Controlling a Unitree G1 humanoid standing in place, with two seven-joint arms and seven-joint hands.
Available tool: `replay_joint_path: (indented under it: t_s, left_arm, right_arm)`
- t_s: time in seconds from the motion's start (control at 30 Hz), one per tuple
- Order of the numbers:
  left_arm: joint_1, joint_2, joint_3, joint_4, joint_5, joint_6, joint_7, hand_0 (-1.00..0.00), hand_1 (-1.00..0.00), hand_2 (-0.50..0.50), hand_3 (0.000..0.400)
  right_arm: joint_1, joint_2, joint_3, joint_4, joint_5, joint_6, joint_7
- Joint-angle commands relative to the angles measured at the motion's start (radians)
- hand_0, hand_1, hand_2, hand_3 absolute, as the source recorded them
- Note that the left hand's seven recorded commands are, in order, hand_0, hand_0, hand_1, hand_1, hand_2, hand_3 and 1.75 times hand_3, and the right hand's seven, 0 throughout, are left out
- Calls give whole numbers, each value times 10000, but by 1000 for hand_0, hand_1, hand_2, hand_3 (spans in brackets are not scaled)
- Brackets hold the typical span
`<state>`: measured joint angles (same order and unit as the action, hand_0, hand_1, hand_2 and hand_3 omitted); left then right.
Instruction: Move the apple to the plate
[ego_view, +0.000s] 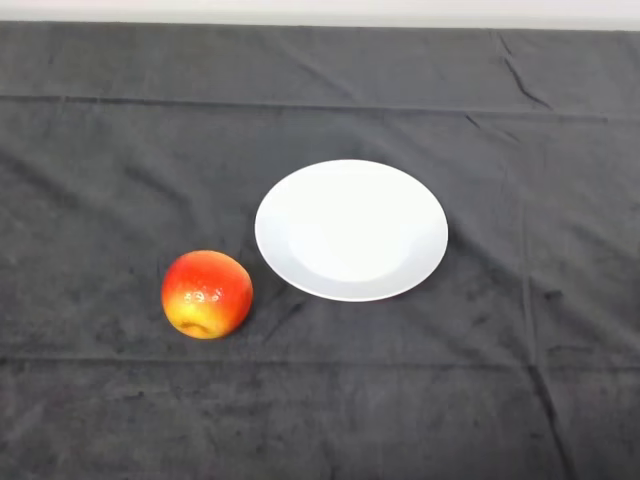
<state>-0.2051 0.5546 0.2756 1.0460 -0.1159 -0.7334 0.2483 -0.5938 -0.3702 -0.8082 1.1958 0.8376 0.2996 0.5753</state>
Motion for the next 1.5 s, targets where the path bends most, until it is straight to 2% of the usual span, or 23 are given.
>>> replay_joint_path:
  t_s: [0.03,0.23,0.43,0.67,0.87,1.13,1.5]
  left_arm:
    - [367,-46,-304,-892,272,-85,166,0,0,0,0]
    - [1187,-287,-765,-2999,866,393,404,0,0,0,0]
    - [2150,-495,-1222,-5297,1451,1229,460,0,0,0,0]
    - [2697,-588,-1612,-6720,1880,2062,228,0,0,0,0]
    - [2551,-739,-1962,-7282,2144,2915,21,0,0,0,0]
    - [1875,-1050,-2496,-7457,2410,3916,-197,0,0,0,0]
    - [559,-1408,-3097,-6186,2541,4222,-425,0,0,0,0]
  right_arm:
    - [30,-225,-123,87,-49,-20,-72]
    - [40,-213,-118,59,-51,-19,-84]
    - [57,-195,-109,11,-56,-18,-105]
    - [77,-173,-96,-48,-62,-15,-132]
    - [93,-157,-86,-94,-65,-11,-155]
    - [113,-138,-73,-151,-66,-4,-185]
    - [130,-123,-61,-201,-62,5,-214]
